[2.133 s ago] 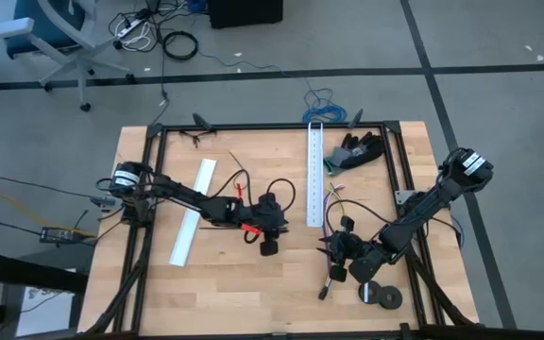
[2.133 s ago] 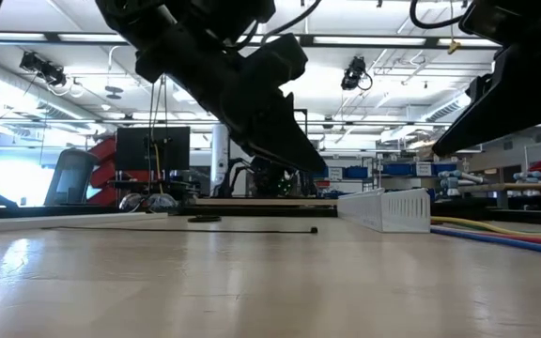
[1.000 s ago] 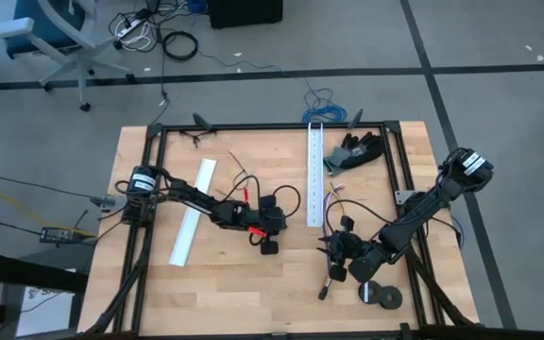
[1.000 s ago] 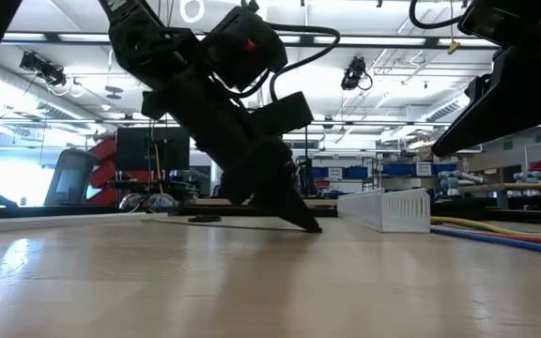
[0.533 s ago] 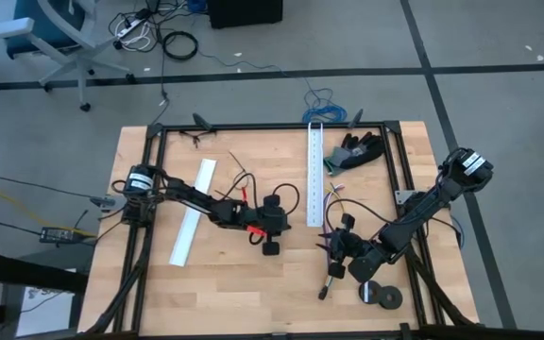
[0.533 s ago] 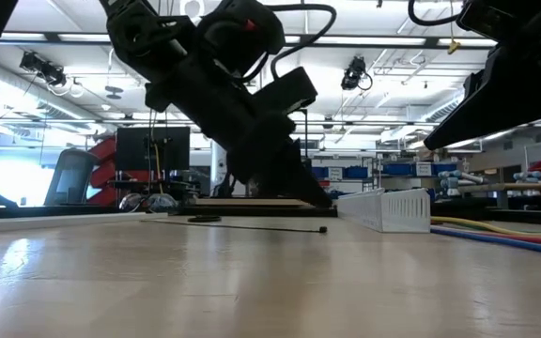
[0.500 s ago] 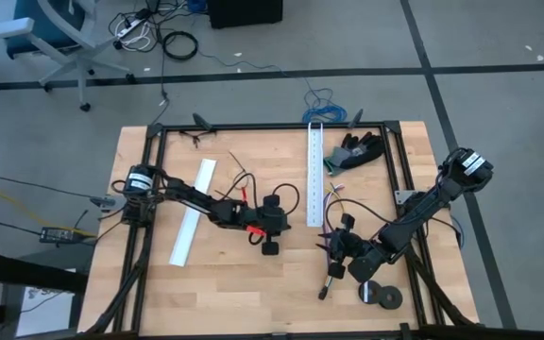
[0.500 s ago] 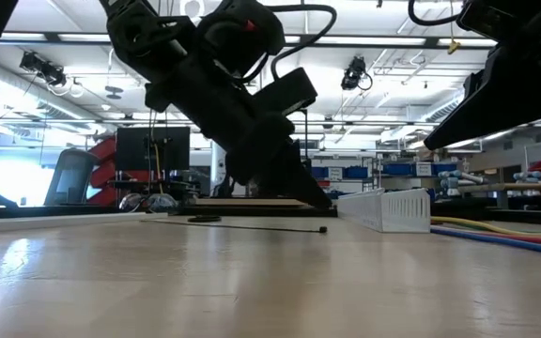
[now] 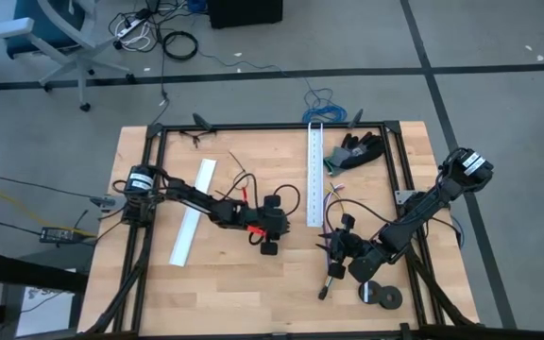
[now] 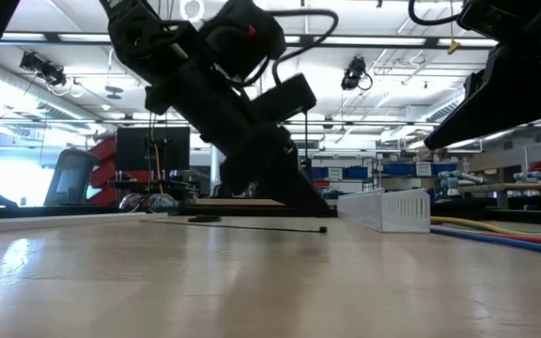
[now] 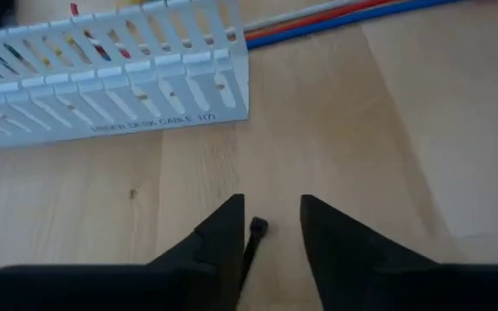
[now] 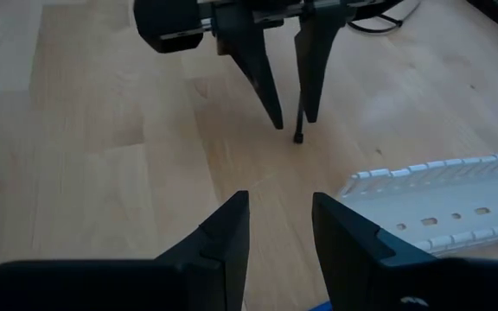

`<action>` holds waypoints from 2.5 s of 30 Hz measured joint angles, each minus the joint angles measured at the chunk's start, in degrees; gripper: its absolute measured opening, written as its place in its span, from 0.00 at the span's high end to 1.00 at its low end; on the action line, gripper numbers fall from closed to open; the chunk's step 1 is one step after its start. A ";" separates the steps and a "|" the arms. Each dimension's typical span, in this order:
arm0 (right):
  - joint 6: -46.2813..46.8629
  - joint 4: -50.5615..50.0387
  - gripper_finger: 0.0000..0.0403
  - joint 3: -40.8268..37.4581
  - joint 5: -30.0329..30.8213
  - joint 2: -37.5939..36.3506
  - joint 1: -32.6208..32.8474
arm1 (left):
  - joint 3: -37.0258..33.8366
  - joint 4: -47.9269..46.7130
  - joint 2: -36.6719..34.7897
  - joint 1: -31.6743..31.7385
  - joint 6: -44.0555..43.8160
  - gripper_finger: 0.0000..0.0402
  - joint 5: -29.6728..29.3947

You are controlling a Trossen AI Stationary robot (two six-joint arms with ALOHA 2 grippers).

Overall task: Ziptie cables
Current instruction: Prepare the black zip tie

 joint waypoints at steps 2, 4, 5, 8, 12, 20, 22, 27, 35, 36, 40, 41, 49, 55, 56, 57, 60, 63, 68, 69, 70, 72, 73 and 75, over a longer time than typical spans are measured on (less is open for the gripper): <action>-0.01 0.00 0.72 0.00 0.00 0.00 0.00 | 0.00 -0.54 0.75 0.52 0.00 0.68 0.00; -0.02 0.00 0.72 0.00 -0.03 0.00 0.00 | -0.01 -0.33 1.44 0.89 -0.01 0.68 0.13; -0.02 0.01 0.72 0.00 -0.03 0.00 0.00 | -0.02 -0.05 1.73 1.04 -0.02 0.69 0.70; -0.02 0.02 0.72 0.00 -0.04 0.00 0.00 | -0.02 0.10 1.75 1.23 1.44 0.71 1.92; -0.02 -0.02 0.72 0.00 -0.07 0.00 0.00 | -0.02 0.92 1.77 1.23 2.66 0.78 2.43; 0.02 0.00 0.72 0.00 -0.05 0.00 0.00 | 0.13 5.29 4.55 1.27 2.52 0.87 4.90; 0.22 -0.02 0.72 0.00 -0.14 0.00 -0.16 | 0.18 6.97 5.34 1.38 2.50 0.88 6.31; 0.33 -0.16 0.72 -0.02 -0.54 0.00 -0.28 | 0.13 8.33 5.38 1.25 1.68 0.97 5.49; 0.48 -0.77 0.72 -0.02 -0.53 -0.02 -0.31 | -0.06 13.15 2.74 1.12 1.90 0.99 7.12; 0.48 -0.96 0.72 -0.02 -0.55 -0.02 -0.31 | -0.04 12.44 2.03 1.12 1.92 1.00 7.17; 0.50 -1.53 0.72 -0.02 -0.36 0.00 -0.31 | -0.07 12.45 -0.33 0.65 3.38 1.00 7.78; 0.51 -1.59 0.72 -0.02 -0.36 0.00 -0.31 | -0.07 12.24 -1.00 0.50 4.27 1.00 7.56; 0.55 -1.68 0.72 -0.02 -0.42 0.00 -0.31 | -0.09 6.61 -1.70 0.53 2.78 0.94 4.66; 0.53 -1.69 0.72 -0.02 -0.42 0.00 -0.31 | -0.07 5.51 -1.72 0.19 2.17 0.84 3.48; 0.52 -1.70 0.72 -0.02 -0.42 0.00 -0.31 | -0.07 5.35 -1.72 0.20 2.80 0.82 3.43; 0.53 -1.70 0.72 -0.02 -0.42 0.00 -0.31 | -0.07 5.25 -1.70 0.20 3.21 0.80 3.31; 0.55 -1.68 0.72 -0.02 -0.42 0.00 -0.31 | 0.04 6.13 -1.01 0.24 4.90 0.73 3.26; 0.55 -1.68 0.72 -0.02 -0.45 0.00 -0.33 | 0.04 6.53 0.18 0.24 5.68 0.69 3.28; 0.52 -1.62 0.72 -0.02 -0.46 0.00 -0.35 | 0.04 8.31 1.01 0.22 5.70 0.69 3.56; 0.50 -1.64 0.72 -0.02 -0.42 0.00 -0.42 | 0.04 8.93 1.03 0.24 5.70 0.69 4.13; 0.50 -1.64 0.72 -0.02 -0.48 0.00 -0.50 | 0.04 9.72 1.41 0.39 5.70 0.69 4.65; 0.48 -1.67 0.72 -0.02 -0.48 0.00 -0.55 | 0.09 10.80 2.11 0.53 5.68 0.69 5.01; 0.51 -1.73 0.72 -0.02 -0.45 0.00 -0.71 | 0.09 10.83 2.68 0.53 5.69 0.70 5.03; 0.49 -1.93 0.72 -0.02 -0.47 0.00 -0.88 | 0.17 10.92 3.69 0.55 5.70 0.70 5.05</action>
